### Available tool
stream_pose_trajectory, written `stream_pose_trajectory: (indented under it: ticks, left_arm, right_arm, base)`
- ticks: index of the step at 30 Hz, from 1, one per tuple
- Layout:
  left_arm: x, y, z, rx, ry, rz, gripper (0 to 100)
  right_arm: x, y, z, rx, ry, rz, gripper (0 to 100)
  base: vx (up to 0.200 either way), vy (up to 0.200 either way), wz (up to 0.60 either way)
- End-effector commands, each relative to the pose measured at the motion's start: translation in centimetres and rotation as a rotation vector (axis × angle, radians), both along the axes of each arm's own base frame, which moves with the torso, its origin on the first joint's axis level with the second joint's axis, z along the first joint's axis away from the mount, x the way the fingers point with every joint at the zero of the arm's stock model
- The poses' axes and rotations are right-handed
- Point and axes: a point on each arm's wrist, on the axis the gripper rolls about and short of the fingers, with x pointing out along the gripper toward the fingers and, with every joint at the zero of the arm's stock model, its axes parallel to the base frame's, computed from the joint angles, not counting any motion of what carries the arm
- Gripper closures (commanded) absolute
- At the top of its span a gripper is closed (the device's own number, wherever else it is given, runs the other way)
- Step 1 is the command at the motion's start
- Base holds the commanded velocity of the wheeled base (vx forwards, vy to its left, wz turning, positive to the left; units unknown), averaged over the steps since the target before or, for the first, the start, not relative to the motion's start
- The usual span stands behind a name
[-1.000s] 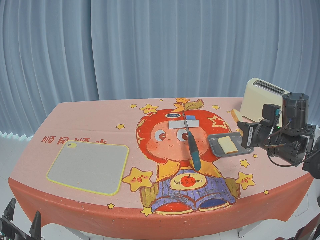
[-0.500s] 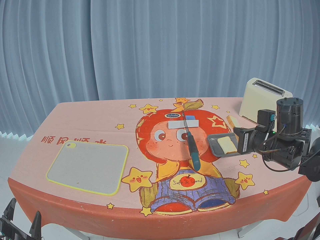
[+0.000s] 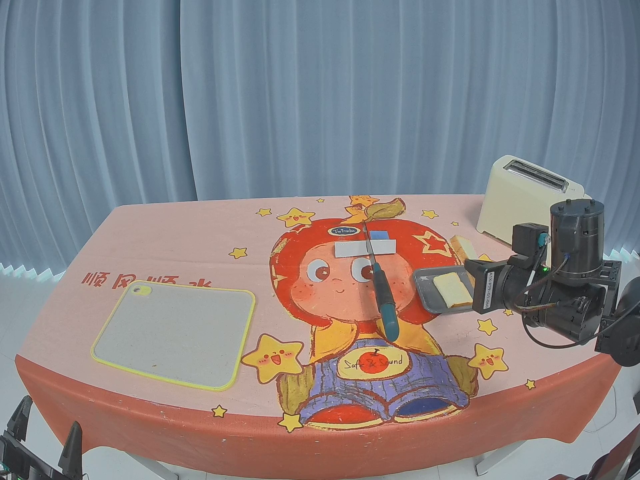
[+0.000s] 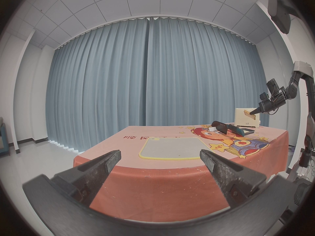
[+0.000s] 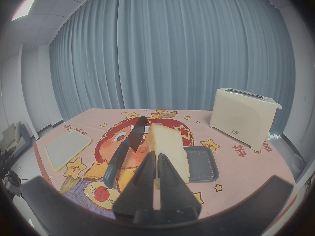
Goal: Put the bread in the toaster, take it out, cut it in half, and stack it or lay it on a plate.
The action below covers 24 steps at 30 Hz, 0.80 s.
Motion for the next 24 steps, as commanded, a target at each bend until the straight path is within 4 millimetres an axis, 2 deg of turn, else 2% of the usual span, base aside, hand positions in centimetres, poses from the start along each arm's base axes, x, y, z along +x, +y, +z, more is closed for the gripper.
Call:
stream_pose_trajectory:
  ticks: [1, 5, 24]
  left_arm:
    - [0.01, 0.00, -0.52, 0.000, 0.001, 0.001, 0]
    - [0.01, 0.00, -0.53, 0.003, 0.002, 0.001, 0]
    - [0.01, 0.00, -0.53, 0.002, 0.002, -0.001, 0]
  right_arm:
    - [0.16, 0.20, -0.32, -0.005, 0.008, 0.002, 100]
    - [0.22, 0.24, -0.37, -0.006, 0.010, 0.002, 100]
    - [0.17, 0.26, -0.50, -0.010, 0.014, 0.002, 100]
  base:
    - [0.000, 0.000, 0.00]
    - [0.150, 0.000, 0.00]
    - [0.000, 0.000, 0.00]
